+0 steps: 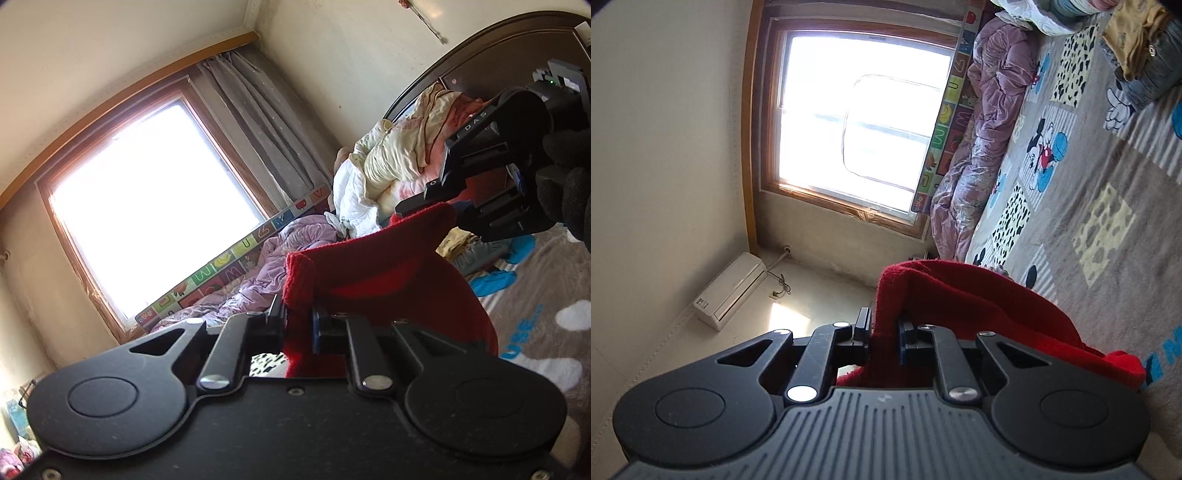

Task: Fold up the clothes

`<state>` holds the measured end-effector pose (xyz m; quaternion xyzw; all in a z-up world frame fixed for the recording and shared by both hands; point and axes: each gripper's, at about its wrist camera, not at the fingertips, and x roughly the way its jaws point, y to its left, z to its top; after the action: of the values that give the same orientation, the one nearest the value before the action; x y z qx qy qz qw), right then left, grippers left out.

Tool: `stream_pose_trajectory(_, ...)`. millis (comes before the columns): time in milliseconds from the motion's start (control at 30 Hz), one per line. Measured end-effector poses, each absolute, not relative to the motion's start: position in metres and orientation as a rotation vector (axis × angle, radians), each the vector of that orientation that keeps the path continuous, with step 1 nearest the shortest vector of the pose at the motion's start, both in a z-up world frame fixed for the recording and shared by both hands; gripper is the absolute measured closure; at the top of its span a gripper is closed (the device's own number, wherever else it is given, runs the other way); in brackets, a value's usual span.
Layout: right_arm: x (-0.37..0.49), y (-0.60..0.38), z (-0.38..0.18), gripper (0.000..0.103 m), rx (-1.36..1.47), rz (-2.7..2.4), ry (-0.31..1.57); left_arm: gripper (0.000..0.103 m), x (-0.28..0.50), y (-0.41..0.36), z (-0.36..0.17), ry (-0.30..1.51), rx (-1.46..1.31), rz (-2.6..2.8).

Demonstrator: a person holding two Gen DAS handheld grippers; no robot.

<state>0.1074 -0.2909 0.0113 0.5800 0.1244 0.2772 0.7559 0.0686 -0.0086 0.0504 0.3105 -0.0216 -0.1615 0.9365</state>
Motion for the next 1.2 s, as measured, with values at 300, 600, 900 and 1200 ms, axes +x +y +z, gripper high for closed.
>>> stream_pose_trajectory(300,0.144,-0.292,0.046,0.087,1.257,0.631,0.235,0.091,0.105,-0.007,0.087,-0.067,0.689,-0.305)
stream_pose_trajectory(600,0.185,-0.296,0.082,0.087,1.226,0.648,0.206,0.091,0.143,-0.005,0.109,-0.066,0.702,-0.287)
stream_pose_trajectory(900,0.234,-0.3,0.1,0.088,1.198,0.636,0.203,0.091,0.196,-0.011,0.121,-0.05,0.742,-0.259)
stream_pose_trajectory(1200,0.295,-0.291,0.098,0.088,1.158,0.608,0.23,0.091,0.265,-0.001,0.117,0.037,0.691,-0.235)
